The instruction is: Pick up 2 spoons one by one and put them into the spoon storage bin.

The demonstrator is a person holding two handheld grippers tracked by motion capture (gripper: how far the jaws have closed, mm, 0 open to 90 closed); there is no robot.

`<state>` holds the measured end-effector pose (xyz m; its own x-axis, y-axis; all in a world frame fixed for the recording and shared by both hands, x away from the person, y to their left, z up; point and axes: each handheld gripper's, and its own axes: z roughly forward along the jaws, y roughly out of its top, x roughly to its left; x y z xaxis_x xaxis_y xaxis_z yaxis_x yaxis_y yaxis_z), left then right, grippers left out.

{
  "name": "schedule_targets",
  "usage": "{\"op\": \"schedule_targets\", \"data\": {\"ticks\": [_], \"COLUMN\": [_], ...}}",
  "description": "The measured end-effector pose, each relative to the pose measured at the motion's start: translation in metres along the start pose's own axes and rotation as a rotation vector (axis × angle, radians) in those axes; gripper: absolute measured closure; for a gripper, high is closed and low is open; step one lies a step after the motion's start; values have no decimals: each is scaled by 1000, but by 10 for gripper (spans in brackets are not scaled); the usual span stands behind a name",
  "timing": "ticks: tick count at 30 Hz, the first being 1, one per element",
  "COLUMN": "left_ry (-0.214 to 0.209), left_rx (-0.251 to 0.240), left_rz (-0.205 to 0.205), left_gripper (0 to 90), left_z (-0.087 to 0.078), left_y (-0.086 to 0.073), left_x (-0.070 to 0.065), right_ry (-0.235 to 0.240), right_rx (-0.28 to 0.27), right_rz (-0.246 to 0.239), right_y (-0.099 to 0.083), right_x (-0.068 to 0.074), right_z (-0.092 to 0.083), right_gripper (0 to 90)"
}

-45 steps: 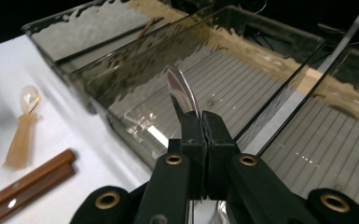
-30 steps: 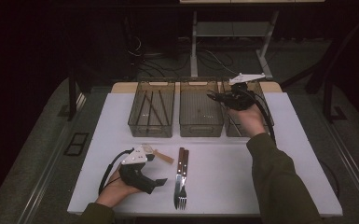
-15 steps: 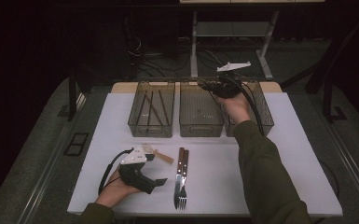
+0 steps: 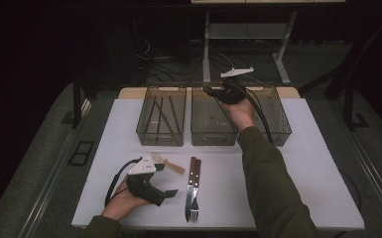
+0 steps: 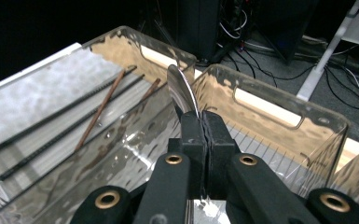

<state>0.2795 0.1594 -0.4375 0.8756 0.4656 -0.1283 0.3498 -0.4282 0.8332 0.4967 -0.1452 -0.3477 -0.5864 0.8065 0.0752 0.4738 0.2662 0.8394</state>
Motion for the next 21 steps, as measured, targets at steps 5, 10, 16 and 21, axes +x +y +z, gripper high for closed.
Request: {"op": "schedule_targets", "data": {"ticks": [5, 10, 16, 21], "left_ry": [-4, -3, 2, 5], "left_rx": [2, 7, 7, 11], "left_rz": [0, 0, 3, 7], "left_gripper": [0, 0, 0, 0], "left_z": [0, 1, 1, 1], "left_y": [0, 0, 0, 0], "left_x": [0, 0, 0, 1], "right_ry": [-3, 6, 34, 91], "right_rx": [37, 59, 50, 41], "right_rz": [-5, 3, 18, 52], "right_y": [-12, -23, -28, -34], "right_x": [2, 2, 3, 4], "right_z": [8, 10, -3, -21], "right_gripper": [878, 734, 565, 451]}}
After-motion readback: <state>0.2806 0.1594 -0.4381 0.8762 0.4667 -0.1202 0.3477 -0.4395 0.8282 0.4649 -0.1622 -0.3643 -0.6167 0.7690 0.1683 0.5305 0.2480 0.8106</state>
